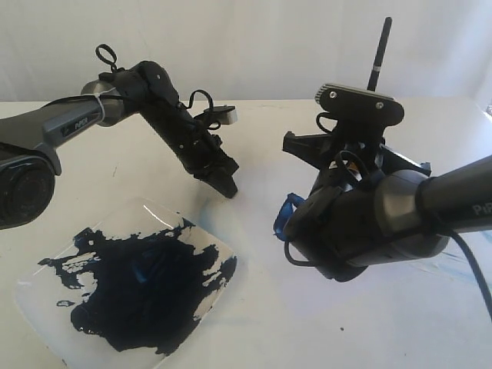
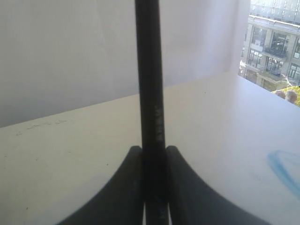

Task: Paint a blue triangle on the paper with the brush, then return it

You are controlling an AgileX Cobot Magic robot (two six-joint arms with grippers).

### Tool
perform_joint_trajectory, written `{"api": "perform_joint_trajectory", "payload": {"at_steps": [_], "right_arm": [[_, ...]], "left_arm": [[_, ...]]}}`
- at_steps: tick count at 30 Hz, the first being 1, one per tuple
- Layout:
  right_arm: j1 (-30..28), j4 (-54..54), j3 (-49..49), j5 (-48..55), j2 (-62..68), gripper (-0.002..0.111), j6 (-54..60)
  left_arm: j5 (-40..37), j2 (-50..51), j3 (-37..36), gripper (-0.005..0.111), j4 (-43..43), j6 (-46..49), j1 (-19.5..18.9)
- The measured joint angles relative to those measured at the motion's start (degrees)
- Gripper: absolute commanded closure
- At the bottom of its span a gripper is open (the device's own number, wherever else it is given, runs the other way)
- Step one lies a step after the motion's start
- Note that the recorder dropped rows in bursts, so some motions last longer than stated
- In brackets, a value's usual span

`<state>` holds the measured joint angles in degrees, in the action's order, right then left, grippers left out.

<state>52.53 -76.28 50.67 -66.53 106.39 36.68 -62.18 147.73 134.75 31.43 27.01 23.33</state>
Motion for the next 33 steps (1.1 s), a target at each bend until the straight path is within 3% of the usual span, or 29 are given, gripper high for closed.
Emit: {"api": "perform_joint_trajectory", "payload": {"at_steps": [33], "right_arm": [[0.00,-4.59,0.05,0.38,0.00,0.108,6.14]], "left_arm": [[0.10,0.00,0.00,0.107,0.00,0.00,0.00]]}}
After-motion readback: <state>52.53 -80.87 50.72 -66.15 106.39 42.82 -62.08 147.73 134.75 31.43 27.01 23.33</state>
